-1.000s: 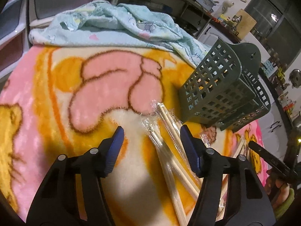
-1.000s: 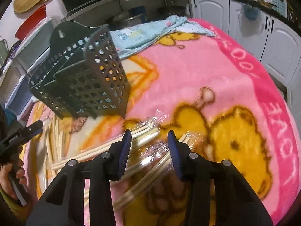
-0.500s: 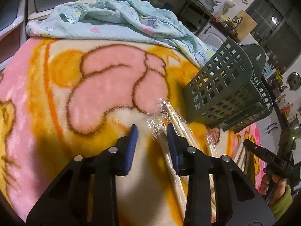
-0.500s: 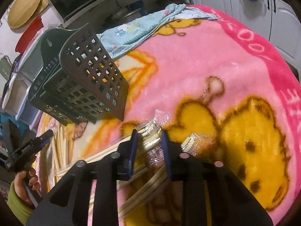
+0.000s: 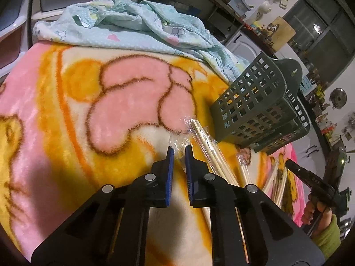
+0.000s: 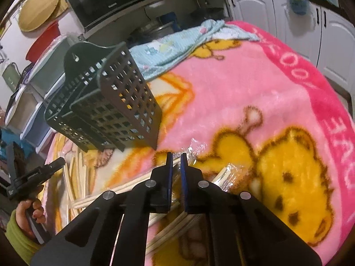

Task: Organize utensils
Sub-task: 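Close the left tool on one wooden chopstick while the right tool grasps another chopstick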

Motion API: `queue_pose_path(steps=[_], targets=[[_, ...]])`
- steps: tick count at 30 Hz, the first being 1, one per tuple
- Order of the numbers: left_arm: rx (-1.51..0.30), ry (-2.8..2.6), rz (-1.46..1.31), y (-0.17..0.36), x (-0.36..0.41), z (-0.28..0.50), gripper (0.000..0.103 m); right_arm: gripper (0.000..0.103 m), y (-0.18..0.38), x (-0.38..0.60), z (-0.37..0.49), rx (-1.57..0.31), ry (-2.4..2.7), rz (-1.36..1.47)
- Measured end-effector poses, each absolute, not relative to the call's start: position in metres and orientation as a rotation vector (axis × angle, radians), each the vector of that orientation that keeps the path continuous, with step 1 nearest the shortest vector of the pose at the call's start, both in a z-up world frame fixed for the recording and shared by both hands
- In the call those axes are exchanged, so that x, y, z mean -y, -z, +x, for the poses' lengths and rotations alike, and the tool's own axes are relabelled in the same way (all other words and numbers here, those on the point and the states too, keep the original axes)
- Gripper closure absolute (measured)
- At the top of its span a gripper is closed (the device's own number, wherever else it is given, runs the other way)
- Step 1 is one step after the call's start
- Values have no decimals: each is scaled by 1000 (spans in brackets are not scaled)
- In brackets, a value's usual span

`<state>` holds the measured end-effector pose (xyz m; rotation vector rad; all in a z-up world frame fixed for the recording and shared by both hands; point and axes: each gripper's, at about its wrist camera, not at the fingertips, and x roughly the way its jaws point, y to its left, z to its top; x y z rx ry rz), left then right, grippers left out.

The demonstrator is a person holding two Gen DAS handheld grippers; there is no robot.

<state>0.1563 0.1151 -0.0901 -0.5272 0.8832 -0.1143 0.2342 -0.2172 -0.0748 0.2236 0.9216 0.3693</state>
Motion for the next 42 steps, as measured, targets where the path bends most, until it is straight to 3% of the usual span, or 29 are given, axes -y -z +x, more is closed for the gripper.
queue_pose_path(steps=[3, 12, 18, 19, 22, 27, 31, 42], targets=[[-866, 125, -530, 86, -117, 153, 97, 103, 68, 215, 233, -907, -380, 214], [-779, 186, -511, 57, -116, 141, 101, 102, 40, 201, 218, -843, -443, 139], [-734, 214, -502, 41, -115, 133, 102, 102, 49, 191, 207, -914, -476, 77], [-731, 216, -500, 39, -115, 132, 102, 100, 52, 187, 207, -925, -467, 64], [-717, 225, -496, 33, -114, 129, 102, 82, 60, 184, 214, -970, -428, 86], [-681, 245, -478, 18, -112, 118, 102, 78, 68, 160, 207, -1025, -511, 110], [-654, 256, -463, 8, -111, 111, 102, 68, 80, 130, 197, -1102, -563, 134], [-614, 281, -431, -6, -105, 96, 102, 60, 102, 113, 205, -1213, -527, 414]])
